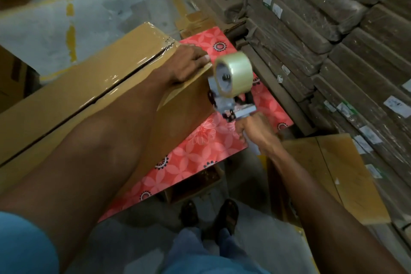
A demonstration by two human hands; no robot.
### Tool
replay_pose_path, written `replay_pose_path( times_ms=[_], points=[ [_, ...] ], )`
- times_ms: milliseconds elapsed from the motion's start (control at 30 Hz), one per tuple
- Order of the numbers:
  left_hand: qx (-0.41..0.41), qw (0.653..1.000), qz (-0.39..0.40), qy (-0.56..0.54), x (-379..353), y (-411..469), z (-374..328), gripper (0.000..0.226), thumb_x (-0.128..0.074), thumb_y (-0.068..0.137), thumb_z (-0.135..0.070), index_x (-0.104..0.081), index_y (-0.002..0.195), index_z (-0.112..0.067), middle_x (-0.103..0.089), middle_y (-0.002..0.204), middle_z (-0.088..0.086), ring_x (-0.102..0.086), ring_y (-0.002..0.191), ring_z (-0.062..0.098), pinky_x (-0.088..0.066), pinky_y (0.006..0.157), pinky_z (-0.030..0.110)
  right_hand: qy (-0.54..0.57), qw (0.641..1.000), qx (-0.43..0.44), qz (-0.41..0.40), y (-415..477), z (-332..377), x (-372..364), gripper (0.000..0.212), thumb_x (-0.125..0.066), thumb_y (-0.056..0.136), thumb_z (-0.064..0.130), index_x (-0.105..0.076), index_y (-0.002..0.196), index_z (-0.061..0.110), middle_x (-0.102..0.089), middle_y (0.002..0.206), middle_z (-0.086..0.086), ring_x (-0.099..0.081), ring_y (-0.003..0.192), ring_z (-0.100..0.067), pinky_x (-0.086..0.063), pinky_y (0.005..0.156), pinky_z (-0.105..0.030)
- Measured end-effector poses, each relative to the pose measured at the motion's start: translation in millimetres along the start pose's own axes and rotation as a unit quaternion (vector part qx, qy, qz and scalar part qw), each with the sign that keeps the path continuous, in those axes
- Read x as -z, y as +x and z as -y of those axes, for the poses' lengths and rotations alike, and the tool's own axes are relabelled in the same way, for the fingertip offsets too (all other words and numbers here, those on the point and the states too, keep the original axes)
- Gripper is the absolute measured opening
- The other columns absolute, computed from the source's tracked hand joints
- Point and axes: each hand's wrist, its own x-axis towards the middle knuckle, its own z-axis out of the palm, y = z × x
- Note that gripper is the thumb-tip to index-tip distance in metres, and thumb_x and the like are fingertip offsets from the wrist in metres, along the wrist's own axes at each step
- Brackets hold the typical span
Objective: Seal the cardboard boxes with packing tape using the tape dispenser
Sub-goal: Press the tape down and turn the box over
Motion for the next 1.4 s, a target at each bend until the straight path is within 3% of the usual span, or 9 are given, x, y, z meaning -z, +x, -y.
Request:
replay_pose_path(
  times_ms=[133, 267, 400, 600, 800, 967, 1100, 1200, 1400],
  points=[
    [0.013, 0.999, 0.011, 0.039, -5, 1, 0, 0.069, -0.04, 0.085, -0.078, -0.073, 0.101, -0.02, -0.067, 0.094, 0.0, -0.056, 0.09, 0.022, -0.043, 0.09, 0.043, 0.026, 0.997, -0.056, -0.053, -8, -50, -13, 0.01, -0.064, 0.065, 0.021, -0.063, 0.062, 0.012, -0.062, 0.055, -0.002, -0.059, 0.05, -0.017, -0.046, 0.052, -0.027],
    [0.023, 0.998, -0.009, 0.056, -7, 10, -12, 0.066, -0.048, 0.069, -0.072, -0.074, 0.09, -0.015, -0.069, 0.085, 0.006, -0.056, 0.084, 0.025, -0.037, 0.083, 0.037, -0.045, 0.99, -0.055, -0.12, 38, -49, -9, 0.043, -0.057, 0.076, 0.041, -0.071, 0.095, 0.004, -0.071, 0.096, -0.017, -0.064, 0.088, -0.037, -0.051, 0.077, -0.042],
    [0.061, 0.996, -0.019, 0.066, -14, 11, -21, 0.052, -0.058, 0.072, -0.063, -0.069, 0.088, -0.014, -0.068, 0.088, 0.011, -0.056, 0.088, 0.028, -0.03, 0.088, 0.034, -0.147, 0.984, -0.004, -0.098, 81, -38, 0, 0.029, -0.067, 0.076, 0.026, -0.07, 0.102, 0.014, -0.071, 0.103, -0.012, -0.067, 0.091, -0.032, -0.047, 0.069, -0.032],
    [0.087, 0.993, -0.034, 0.073, -20, 13, -22, 0.034, -0.07, 0.084, -0.048, -0.069, 0.094, -0.015, -0.063, 0.098, 0.008, -0.052, 0.1, 0.028, -0.034, 0.099, 0.04, -0.225, 0.968, -0.042, -0.102, 98, -67, -7, 0.05, -0.072, 0.085, 0.006, -0.051, 0.128, -0.006, -0.065, 0.115, -0.021, -0.066, 0.1, -0.035, -0.048, 0.07, -0.032],
    [0.088, 0.994, -0.031, 0.052, -20, 9, -25, 0.043, -0.075, 0.076, -0.06, -0.071, 0.095, -0.021, -0.065, 0.094, 0.001, -0.056, 0.097, 0.022, -0.042, 0.101, 0.041, -0.369, 0.926, -0.072, -0.044, 96, -56, -1, 0.054, -0.068, 0.082, 0.041, -0.062, 0.118, 0.001, -0.065, 0.12, -0.019, -0.063, 0.103, -0.035, -0.052, 0.088, -0.038],
    [0.107, 0.987, -0.083, -0.087, 17, 1, 7, 0.062, -0.061, 0.09, -0.059, -0.057, 0.137, -0.018, -0.056, 0.142, 0.006, -0.052, 0.124, 0.022, -0.039, 0.107, 0.037, -0.432, 0.856, 0.183, -0.219, 99, 65, -1, 0.026, -0.057, 0.085, 0.021, -0.066, 0.104, 0.005, -0.067, 0.109, -0.018, -0.059, 0.104, -0.039, -0.045, 0.09, -0.045],
    [0.263, 0.953, -0.148, 0.001, 49, -4, 89, 0.064, -0.054, 0.099, -0.045, -0.042, 0.147, -0.004, -0.046, 0.149, 0.02, -0.041, 0.138, 0.035, -0.031, 0.116, 0.044, -0.339, 0.849, 0.388, -0.114, 111, 150, -55, 0.026, -0.055, 0.087, 0.01, -0.066, 0.11, 0.006, -0.067, 0.11, -0.016, -0.059, 0.106, -0.035, -0.045, 0.095, -0.045],
    [0.319, 0.944, -0.083, 0.017, 68, -6, 141, 0.065, -0.043, 0.104, -0.048, -0.039, 0.147, -0.001, -0.043, 0.151, 0.025, -0.039, 0.141, 0.038, -0.032, 0.114, 0.045, -0.363, 0.828, 0.425, -0.049, 131, 191, -99, 0.038, -0.055, 0.086, 0.007, -0.063, 0.123, 0.006, -0.066, 0.123, -0.017, -0.057, 0.117, -0.036, -0.044, 0.101, -0.045],
    [0.227, 0.973, -0.051, -0.007, 75, 9, 176, 0.039, -0.033, 0.11, -0.029, -0.057, 0.125, -0.003, -0.063, 0.126, 0.027, -0.058, 0.116, 0.044, -0.042, 0.092, 0.041, -0.432, 0.803, 0.41, 0.038, 201, 237, -162, 0.038, -0.045, 0.094, 0.014, -0.052, 0.128, -0.001, -0.058, 0.129, -0.023, -0.053, 0.124, -0.038, -0.039, 0.108, -0.044]
  ],
)
